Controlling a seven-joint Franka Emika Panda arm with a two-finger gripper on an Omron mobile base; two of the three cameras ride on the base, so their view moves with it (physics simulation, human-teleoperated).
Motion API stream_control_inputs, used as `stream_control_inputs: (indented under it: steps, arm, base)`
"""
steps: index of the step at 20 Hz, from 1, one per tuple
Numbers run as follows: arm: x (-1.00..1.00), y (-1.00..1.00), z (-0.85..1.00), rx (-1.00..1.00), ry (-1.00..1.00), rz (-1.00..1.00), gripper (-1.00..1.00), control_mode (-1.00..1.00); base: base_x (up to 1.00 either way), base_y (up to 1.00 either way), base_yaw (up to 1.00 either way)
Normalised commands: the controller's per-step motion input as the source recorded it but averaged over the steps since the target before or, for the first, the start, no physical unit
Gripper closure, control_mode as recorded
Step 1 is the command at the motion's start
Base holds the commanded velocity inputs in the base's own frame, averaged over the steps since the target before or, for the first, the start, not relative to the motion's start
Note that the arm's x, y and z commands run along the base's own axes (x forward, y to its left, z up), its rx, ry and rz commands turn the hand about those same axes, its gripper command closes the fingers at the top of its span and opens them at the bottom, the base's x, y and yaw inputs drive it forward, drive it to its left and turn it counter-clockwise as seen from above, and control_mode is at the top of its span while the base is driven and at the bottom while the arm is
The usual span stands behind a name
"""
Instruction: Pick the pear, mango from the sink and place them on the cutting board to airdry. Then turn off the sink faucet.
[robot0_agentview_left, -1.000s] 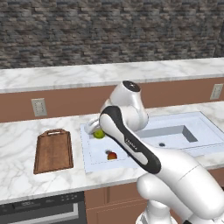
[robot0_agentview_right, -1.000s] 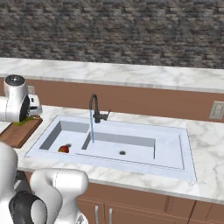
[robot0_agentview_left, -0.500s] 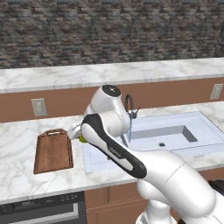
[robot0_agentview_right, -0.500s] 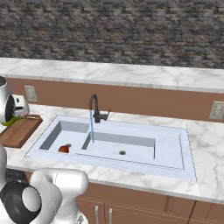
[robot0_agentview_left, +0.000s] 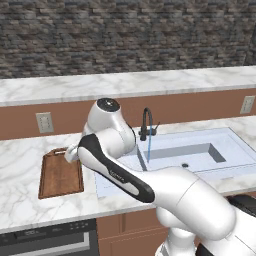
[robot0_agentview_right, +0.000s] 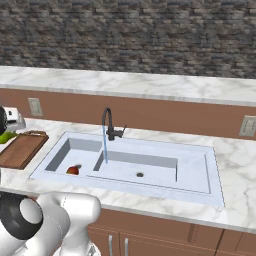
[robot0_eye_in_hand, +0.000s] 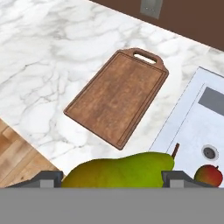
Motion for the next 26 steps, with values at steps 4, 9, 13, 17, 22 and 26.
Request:
stream_control_inputs:
  steps: [4,9,13,17,22,26]
  arm:
    - [0.14,0.15,-0.06,-0.05,0.00,0.00,1.00,-1.00]
    - [0.15,0.09,-0.03,-0.03,0.00,0.00,1.00,-1.00]
    - [0.16,0.00,-0.09,0.00,0.01,0.00,1.00,-1.00]
    - [0.16,0.00,-0.22,0.00,0.00,0.00,1.00,-1.00]
    - [0.19,0.05,-0.29,0.00,0.00,0.00,1.00,-1.00]
    - [0.23,0.16,-0.24,0.00,0.00,0.00,1.00,-1.00]
  base:
    - [0.00,0.00,0.00]
    - [0.00,0.00,0.00]
    - [0.00,0.00,0.00]
    - [0.00,0.00,0.00]
    - [0.00,0.00,0.00]
    - [0.00,0.00,0.00]
